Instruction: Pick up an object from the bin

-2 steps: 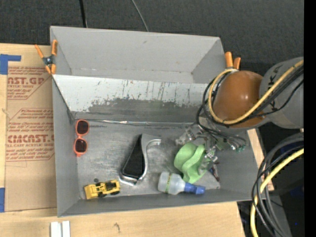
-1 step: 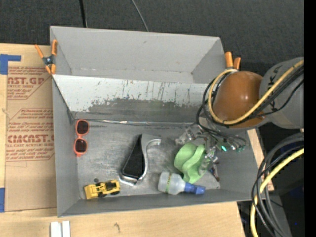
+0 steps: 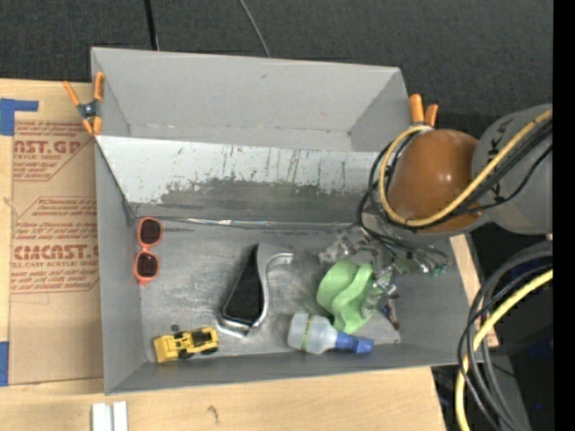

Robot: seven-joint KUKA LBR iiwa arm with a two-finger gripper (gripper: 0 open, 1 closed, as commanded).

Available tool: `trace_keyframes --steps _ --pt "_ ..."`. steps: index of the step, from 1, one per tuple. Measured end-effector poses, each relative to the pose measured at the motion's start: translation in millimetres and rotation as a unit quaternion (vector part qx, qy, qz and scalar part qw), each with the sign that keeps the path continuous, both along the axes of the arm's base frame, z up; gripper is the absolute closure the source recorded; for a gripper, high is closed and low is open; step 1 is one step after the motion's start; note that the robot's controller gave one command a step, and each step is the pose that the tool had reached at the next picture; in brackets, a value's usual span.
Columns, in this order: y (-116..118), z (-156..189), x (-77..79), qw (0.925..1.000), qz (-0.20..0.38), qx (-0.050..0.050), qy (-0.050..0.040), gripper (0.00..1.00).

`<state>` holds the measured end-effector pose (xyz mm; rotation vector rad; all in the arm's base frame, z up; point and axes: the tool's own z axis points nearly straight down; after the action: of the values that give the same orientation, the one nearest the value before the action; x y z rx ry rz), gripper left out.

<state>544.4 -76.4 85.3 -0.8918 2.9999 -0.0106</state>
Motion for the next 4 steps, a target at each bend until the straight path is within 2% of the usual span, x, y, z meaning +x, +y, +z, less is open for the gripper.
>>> trace_keyframes --steps 1,2,3,4 --pt "5 -3 21.2 0.9699 0.243 0.003 0.012 1.0" --pt "5 -3 21.3 0.9699 0.243 0.003 0.0117 1.0" --pt "17 -2 17.6 0.9634 0.268 -0.007 0.0074 1.0" --pt "24 29 8.9 0.963 0.269 0.002 0.0083 1.0"
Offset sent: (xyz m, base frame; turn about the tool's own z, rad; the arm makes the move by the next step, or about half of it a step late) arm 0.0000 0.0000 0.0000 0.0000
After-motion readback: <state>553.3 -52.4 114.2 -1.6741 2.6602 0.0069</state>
